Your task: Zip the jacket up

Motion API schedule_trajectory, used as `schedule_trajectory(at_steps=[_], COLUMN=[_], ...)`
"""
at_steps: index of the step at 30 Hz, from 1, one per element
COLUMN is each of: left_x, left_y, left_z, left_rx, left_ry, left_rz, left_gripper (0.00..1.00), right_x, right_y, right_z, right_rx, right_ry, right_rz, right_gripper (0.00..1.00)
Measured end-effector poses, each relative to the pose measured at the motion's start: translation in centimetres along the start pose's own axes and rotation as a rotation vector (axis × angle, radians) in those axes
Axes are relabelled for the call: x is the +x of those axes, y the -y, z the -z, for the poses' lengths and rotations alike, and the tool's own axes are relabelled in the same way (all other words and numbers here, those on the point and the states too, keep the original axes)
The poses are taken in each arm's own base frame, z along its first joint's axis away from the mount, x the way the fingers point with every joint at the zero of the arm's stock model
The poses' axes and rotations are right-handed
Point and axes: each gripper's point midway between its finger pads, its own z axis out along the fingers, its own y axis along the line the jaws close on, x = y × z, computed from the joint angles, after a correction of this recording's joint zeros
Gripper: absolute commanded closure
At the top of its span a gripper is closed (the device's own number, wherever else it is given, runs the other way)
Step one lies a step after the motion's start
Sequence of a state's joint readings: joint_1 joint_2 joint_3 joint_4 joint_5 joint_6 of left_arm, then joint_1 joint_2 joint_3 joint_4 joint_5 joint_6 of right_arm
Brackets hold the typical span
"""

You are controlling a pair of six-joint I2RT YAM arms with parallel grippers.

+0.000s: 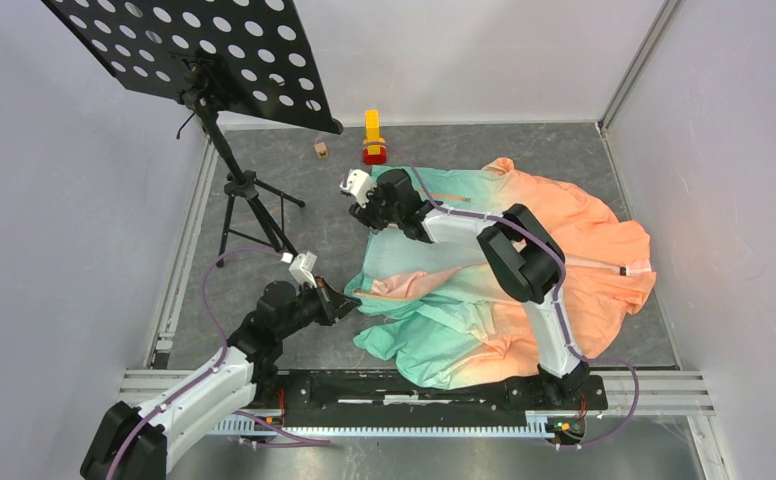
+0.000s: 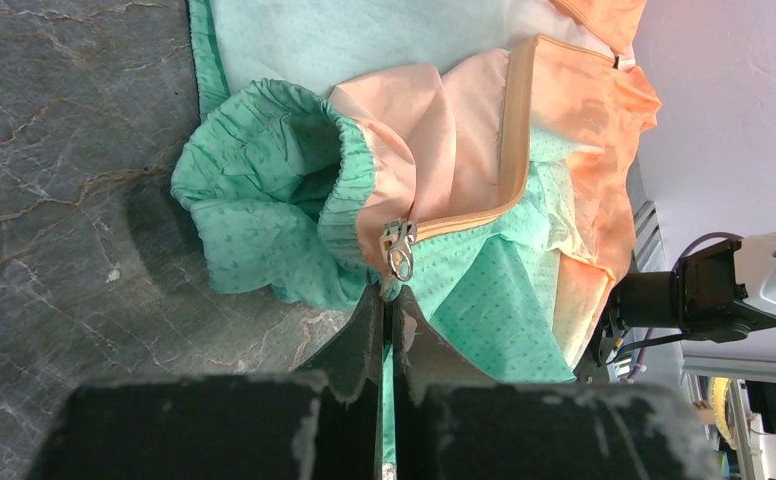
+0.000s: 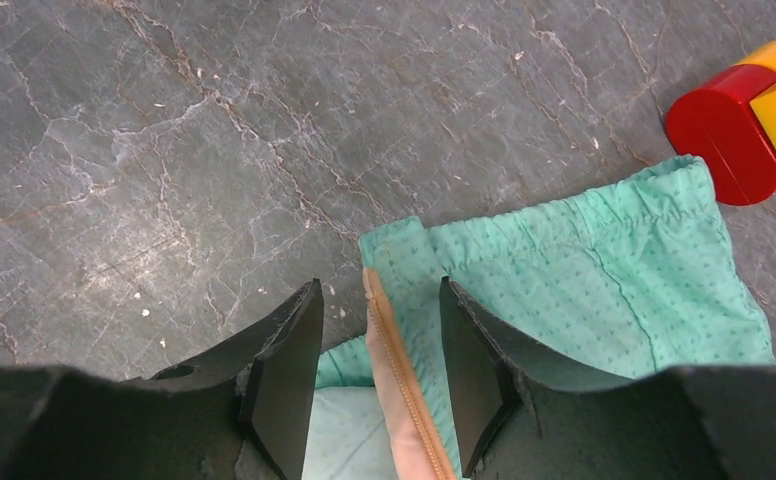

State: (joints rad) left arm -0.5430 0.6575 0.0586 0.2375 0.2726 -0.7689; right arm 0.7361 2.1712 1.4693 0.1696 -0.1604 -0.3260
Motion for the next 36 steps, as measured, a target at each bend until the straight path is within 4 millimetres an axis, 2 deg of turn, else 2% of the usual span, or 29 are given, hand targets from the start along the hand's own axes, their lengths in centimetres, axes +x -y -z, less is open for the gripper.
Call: schedule_trajectory(at_steps=[3,14,19,24,30,34,36], left_x=[0.0,0.3,0.7,0.5,0.2,0.1,0.0], left_y=[0.0,-0.3,-0.6,-0.2,0.2,0.2,0.3], left_z=[0.0,-0.2,-0.4,-0.4,-0.3,-0.3,-0.3], left_rx=[0.0,-0.012,-0.018,0.001,0.013,0.016,0.018], left_ry=[-0.001,-0.013,-0.033,-0.025,-0.012,-0.01,-0.008], left_rz=[0.0,0.005,0.011,0.006,0.001,-0.001,-0.001], left_gripper=[0.98,0.98,0.98,0.98,0.98,0.98,0.98], right_x=[0.3,0.9,0.8,-0.3,0.3,0.7,1.0], right_y=[0.1,1.9,1.8,1.7,1.2,1.0,0.9], right_z=[-0.2,0.3,0.4,0.0,-0.6,-1.1,-1.2], right_rx=[-0.017,-0.08,-0.102,-0.135,-0.162,-0.171,-0.175], right_ry=[-0.002,0.026,0.032,0.06,0.056,0.049,0.042], right_rz=[-0.027,-0.177,-0.199,-0.196,-0.2,-0.202,-0.207], right_gripper=[0.41,0.36,0.44,0.51,0.56,0.72,0.86])
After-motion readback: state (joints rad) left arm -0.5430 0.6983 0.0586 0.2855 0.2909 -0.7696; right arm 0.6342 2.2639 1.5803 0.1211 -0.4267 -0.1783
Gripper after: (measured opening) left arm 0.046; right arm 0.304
